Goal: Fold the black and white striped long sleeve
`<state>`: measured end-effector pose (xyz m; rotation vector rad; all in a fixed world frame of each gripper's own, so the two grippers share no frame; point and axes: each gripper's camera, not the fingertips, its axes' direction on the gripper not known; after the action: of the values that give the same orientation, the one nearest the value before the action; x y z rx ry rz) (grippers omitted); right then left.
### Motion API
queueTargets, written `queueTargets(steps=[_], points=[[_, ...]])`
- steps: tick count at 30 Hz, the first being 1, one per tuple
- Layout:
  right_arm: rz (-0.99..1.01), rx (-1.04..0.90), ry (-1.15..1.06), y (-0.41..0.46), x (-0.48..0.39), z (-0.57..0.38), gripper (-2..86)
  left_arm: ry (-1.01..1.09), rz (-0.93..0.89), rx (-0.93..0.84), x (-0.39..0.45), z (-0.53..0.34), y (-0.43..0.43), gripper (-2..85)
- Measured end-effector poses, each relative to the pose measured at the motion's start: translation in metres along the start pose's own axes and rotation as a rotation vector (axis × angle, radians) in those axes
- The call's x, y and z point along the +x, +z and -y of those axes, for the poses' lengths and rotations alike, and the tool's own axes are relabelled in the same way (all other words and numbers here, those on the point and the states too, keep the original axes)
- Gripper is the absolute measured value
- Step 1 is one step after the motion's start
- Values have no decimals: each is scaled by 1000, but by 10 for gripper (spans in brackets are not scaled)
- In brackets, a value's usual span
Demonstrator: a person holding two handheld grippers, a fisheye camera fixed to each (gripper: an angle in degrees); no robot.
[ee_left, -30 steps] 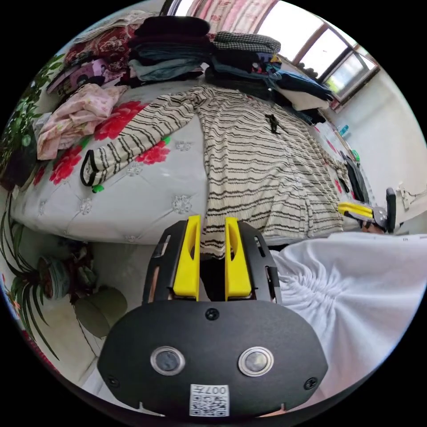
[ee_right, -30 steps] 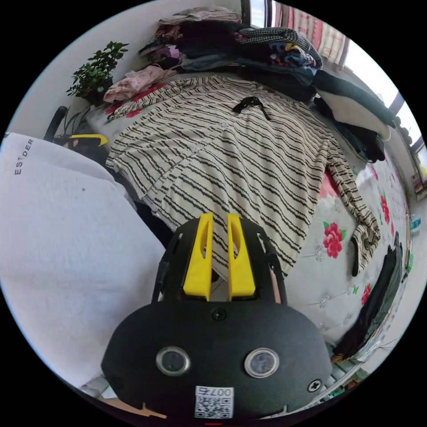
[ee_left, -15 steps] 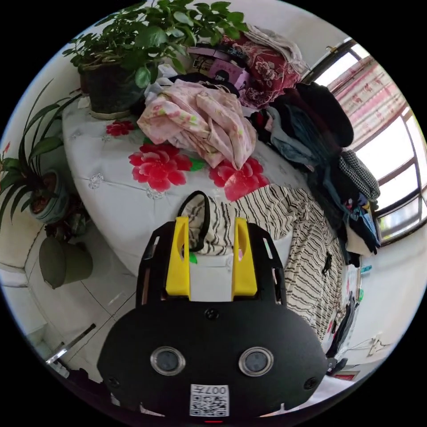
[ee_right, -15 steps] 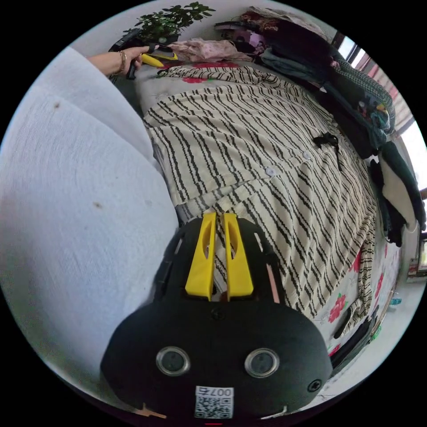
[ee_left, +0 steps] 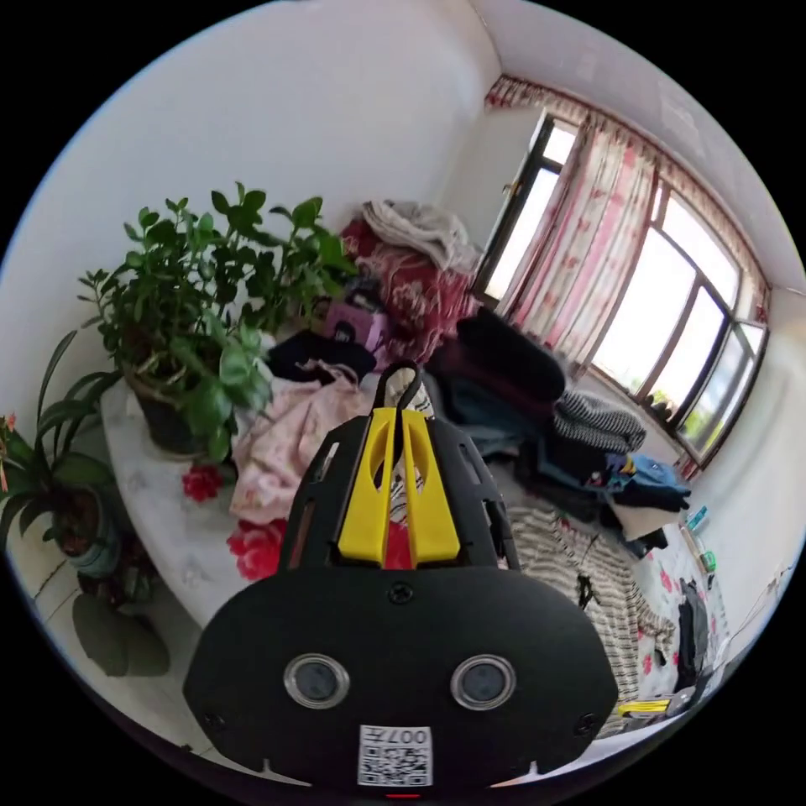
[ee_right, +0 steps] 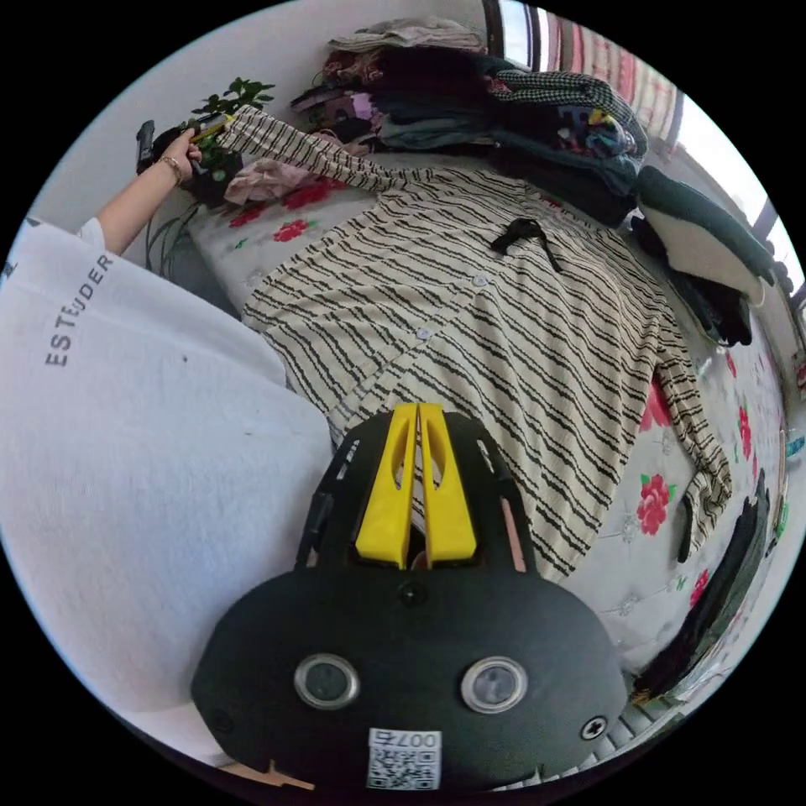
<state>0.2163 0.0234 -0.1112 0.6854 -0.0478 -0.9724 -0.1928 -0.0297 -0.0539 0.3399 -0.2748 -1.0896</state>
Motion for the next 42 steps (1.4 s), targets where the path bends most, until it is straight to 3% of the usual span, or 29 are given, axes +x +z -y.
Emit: queueTargets(steps=[5,9,11,14,16,18,21,25,29,34,42], points=[[86,34,132,-7,35,3,-2,-100,-37,-6,-12,19,18,-9],[97,63,179,-17,53,3,-1,-45,-208,-39,46,20,40,-7],[79,71,196,-23,60,1,-1,75,-355,-44,102,19,41,-3],[44,101,261,-35,77,-8,0,346,-711,-99,222,-10,32,20],[32,136,350,-45,94,-20,1,507,-1064,-205,306,-66,23,101],[34,162,420,-50,109,-31,2,568,-1212,-341,351,-119,24,134],[55,171,509,-54,133,-47,5,672,-1136,-522,382,-206,27,156],[61,144,513,-50,165,-48,15,739,-833,-665,356,-275,29,148],[113,167,456,-42,197,-12,27,649,-606,-789,312,-287,48,142],[152,163,289,-10,234,104,38,522,-326,-854,280,-287,73,136],[255,14,277,65,265,204,16,463,-169,-914,289,-303,106,133]])
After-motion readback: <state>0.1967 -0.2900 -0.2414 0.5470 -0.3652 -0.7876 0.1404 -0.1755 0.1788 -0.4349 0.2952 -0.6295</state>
